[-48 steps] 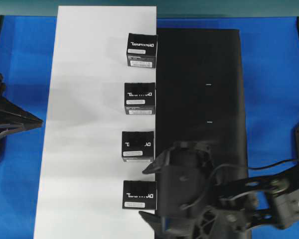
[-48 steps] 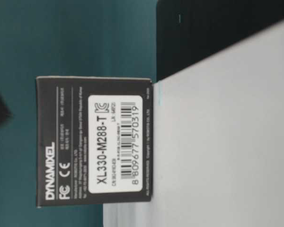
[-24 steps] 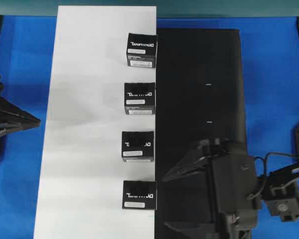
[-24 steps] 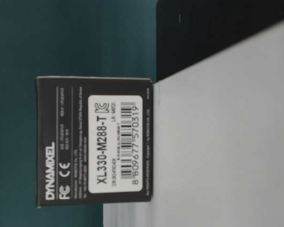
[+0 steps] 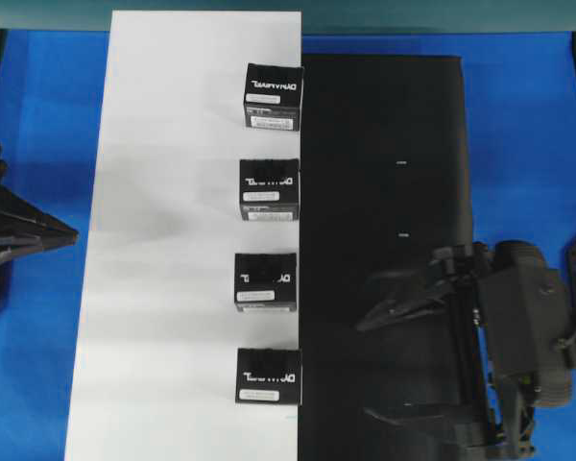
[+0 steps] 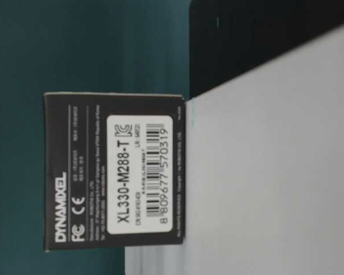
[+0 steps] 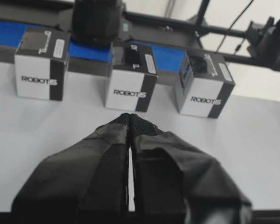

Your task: Place the box from the black base onto the white base.

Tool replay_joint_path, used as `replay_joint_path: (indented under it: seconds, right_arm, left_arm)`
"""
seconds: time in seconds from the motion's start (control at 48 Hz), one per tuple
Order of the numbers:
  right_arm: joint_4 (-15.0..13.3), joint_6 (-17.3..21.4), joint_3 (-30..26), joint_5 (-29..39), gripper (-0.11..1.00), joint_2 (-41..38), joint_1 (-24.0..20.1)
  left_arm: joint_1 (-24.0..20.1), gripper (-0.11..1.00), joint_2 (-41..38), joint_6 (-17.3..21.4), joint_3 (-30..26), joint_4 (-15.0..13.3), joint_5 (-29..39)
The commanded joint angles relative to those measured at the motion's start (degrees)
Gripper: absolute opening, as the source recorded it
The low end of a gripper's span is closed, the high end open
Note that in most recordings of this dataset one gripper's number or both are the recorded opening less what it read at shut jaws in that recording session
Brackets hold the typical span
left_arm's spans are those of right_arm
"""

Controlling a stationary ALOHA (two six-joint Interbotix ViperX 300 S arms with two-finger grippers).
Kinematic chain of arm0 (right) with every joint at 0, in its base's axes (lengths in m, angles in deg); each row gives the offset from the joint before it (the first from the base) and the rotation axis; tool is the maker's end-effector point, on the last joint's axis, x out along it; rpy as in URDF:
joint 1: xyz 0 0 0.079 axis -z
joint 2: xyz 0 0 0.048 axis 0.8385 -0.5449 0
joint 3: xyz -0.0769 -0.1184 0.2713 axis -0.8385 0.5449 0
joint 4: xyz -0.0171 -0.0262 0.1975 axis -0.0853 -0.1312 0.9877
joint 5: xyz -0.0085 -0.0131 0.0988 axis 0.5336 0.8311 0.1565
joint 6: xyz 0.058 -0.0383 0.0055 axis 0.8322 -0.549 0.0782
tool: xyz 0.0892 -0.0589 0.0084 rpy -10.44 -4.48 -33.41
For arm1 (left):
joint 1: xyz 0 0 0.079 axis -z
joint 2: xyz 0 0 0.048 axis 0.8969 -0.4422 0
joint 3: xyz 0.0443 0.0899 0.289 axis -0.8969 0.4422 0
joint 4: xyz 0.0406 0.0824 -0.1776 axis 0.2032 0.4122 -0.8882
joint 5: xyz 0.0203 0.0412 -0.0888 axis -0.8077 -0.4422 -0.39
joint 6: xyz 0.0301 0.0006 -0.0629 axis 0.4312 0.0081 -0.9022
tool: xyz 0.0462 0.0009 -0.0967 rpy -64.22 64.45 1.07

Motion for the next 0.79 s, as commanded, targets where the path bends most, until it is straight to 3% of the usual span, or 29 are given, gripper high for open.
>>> replay_joint_path:
  seconds: [0.0, 0.771]
  right_arm:
    - [-0.26, -0.09, 0.44, -1.58, 0.99, 1.05, 0.09]
    - [-0.26, 0.26, 4.48, -3.52, 0.99, 6.94, 0.44]
  left_arm:
    - [0.09, 0.01, -0.26, -0.35, -0.44, 0.09, -0.26]
    - [0.09, 0.01, 0.18, -0.44, -0.35, 0.09, -0.26]
